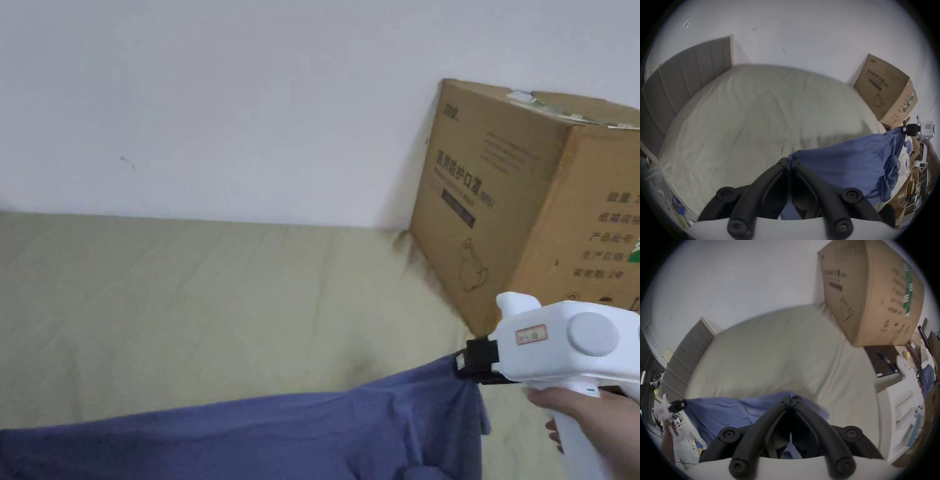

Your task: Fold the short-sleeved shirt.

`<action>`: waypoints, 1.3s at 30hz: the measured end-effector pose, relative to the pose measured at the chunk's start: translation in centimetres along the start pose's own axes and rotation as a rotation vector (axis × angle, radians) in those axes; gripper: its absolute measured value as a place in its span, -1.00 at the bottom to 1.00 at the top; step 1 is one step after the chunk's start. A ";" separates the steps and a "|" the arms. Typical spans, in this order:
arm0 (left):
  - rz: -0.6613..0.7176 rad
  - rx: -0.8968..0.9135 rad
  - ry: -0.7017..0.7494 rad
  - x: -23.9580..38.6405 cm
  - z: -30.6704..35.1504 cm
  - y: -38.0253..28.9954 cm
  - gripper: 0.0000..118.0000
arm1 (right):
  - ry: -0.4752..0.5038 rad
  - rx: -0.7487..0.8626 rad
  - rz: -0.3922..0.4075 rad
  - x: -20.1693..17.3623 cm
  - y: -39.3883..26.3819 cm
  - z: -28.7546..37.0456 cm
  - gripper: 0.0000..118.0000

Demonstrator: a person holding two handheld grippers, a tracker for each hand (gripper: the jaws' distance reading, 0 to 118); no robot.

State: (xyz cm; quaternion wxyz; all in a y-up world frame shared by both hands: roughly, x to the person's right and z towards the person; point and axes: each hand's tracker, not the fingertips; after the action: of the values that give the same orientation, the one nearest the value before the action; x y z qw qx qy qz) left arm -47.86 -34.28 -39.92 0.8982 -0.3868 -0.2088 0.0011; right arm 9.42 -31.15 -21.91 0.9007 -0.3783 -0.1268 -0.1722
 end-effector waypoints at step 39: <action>-0.067 0.514 -0.015 5.8 9.7 37.4 -0.96 | -0.160 0.686 0.098 -11.9 31.3 21.2 -1.00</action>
State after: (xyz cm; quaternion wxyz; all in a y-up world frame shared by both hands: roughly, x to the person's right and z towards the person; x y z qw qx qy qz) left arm -40.23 -0.39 -57.84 0.9650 -0.1385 -0.2211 0.0273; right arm 9.20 7.27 -31.68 0.9696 -0.0719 -0.2293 -0.0461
